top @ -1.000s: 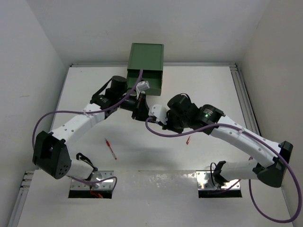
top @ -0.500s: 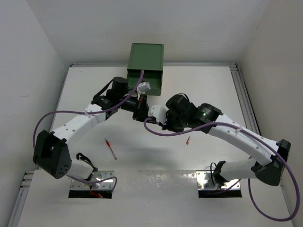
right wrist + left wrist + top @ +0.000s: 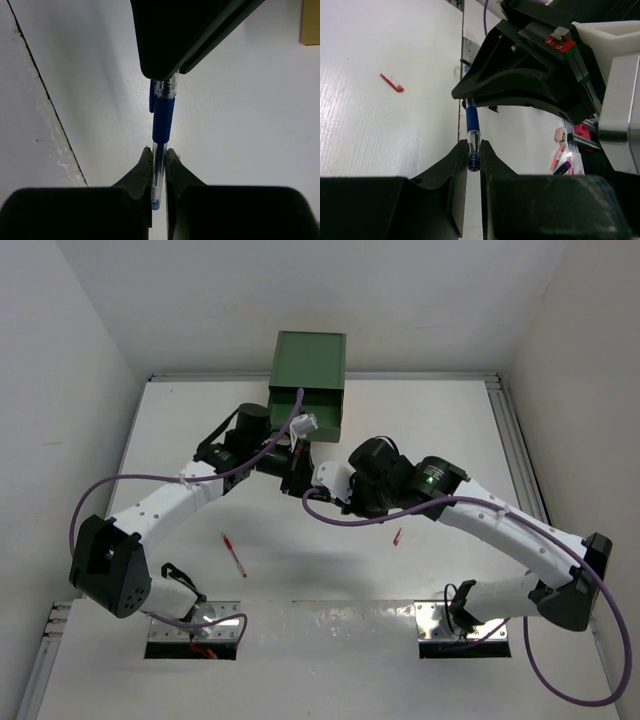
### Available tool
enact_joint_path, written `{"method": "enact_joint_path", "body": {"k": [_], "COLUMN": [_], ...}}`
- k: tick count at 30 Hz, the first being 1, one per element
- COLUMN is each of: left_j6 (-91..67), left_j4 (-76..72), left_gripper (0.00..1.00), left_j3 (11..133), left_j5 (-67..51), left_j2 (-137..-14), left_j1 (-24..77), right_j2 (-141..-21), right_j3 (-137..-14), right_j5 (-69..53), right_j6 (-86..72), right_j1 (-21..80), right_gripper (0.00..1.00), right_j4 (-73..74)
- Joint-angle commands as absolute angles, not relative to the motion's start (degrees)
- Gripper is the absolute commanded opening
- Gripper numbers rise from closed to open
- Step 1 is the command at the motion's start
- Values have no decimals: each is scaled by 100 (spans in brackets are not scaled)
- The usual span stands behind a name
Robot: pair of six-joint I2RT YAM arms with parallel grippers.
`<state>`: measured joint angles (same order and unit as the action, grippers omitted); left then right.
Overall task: Sort the stationery into containers
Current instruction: Close the pen cap on the pen.
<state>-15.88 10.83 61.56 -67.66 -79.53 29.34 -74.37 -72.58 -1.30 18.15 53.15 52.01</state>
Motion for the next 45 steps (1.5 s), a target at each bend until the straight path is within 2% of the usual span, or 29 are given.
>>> {"method": "enact_joint_path", "body": {"k": [1,39,41,42,45], "left_j6": [-1714,-2004,-1969,-1890,-1767], "left_j4": [492,158,228,376,544], "left_gripper": [0,0,5,18,39], "left_j3": [6152,5977,6011,6020,6047], "left_j5": [-6917,-6926,-6917,-6891,-6873], "left_j2": [-8016,-8007,-7998,-7989,-7937], "left_j1": [3366,3428,3393,3323,3112], "right_j2": [-7559,-7761,-7726,-7656,-7533], "right_j3": [-7813,-8060,-7998,-7902,-7709], "right_j5": [-1002,-993,-976,-932,-896], "right_j6": [1890,1907,1942,1968,2004], "right_j1": [5634,5722,5722,5713,5608], "right_gripper": [0,0,0,0,0], "right_j4": [3138,2997,3032,3050,3067]}}
